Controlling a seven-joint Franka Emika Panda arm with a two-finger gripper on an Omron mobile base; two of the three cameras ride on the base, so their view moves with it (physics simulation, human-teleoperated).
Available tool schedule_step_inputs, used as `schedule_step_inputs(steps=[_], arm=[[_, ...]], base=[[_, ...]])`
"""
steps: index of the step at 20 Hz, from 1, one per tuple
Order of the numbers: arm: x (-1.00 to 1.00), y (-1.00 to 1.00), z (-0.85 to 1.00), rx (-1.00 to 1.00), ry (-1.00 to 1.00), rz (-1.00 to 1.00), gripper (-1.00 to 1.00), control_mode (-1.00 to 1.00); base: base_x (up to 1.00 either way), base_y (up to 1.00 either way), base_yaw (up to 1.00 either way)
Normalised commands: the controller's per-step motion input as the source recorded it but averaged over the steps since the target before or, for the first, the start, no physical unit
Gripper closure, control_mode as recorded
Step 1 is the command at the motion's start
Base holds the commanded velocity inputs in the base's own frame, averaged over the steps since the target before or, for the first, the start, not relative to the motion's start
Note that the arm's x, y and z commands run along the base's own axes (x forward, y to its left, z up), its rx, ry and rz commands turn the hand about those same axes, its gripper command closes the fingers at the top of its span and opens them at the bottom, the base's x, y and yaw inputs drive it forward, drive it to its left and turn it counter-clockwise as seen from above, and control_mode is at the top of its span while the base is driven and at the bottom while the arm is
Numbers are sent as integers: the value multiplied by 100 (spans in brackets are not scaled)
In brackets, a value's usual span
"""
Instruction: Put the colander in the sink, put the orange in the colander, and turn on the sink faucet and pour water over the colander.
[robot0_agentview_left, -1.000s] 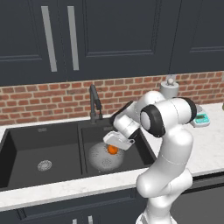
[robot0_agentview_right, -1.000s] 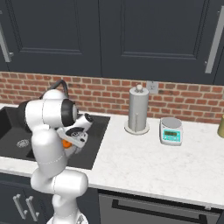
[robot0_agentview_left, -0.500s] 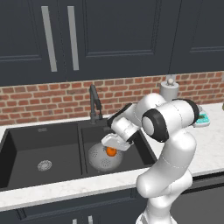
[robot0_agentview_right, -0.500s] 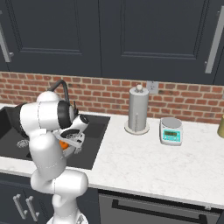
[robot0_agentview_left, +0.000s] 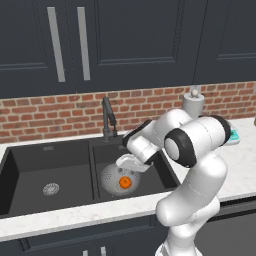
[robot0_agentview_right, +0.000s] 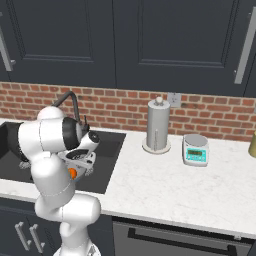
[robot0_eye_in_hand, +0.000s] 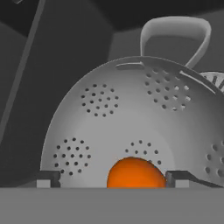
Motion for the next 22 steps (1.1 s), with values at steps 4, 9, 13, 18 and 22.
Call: schedule_step_inputs(steps=[4,9,13,18,22], arm=[[-9,0,21,0,-10,-1,-100,-100],[-10,-7,31,0,-11,-2,-100,-100],[-15,-33,64,0,-14,-2,-100,-100],[-11,-56,73,9,-15,-1,-100,-100],[0,-44,69,18,-16,0,-100,-100]], base=[[0,0,0],[0,0,0],[0,0,0],[0,0,0],[0,0,0]])
